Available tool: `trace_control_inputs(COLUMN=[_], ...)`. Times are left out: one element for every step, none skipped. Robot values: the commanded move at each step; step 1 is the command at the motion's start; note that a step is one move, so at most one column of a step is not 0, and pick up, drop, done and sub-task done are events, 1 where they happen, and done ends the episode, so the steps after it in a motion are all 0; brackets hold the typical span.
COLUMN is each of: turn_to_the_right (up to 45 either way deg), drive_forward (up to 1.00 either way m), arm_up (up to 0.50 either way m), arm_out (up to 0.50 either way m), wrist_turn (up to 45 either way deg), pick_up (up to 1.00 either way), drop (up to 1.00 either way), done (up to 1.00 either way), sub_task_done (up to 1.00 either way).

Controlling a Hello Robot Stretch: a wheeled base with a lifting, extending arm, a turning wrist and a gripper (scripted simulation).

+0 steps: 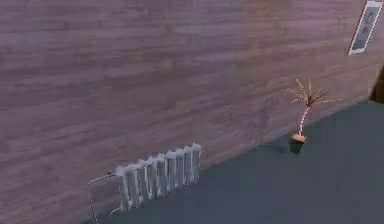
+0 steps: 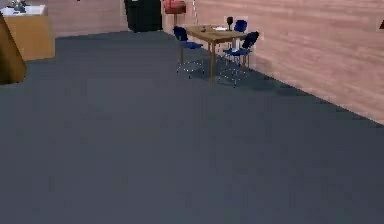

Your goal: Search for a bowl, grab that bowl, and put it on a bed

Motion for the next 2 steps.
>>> trace_control_inputs(turn_to_the_right=[-45.0,-30.0], drive_forward=[0.0,0.0], arm_up=[0.0,0.0], arm_out=[0.0,0.0], wrist_turn=[0.0,0.0], pick_up=[0.0,0.0], drop=[0.0,0.0], done=[0.0,0.0], sub_task_done=[0.0,0.0])
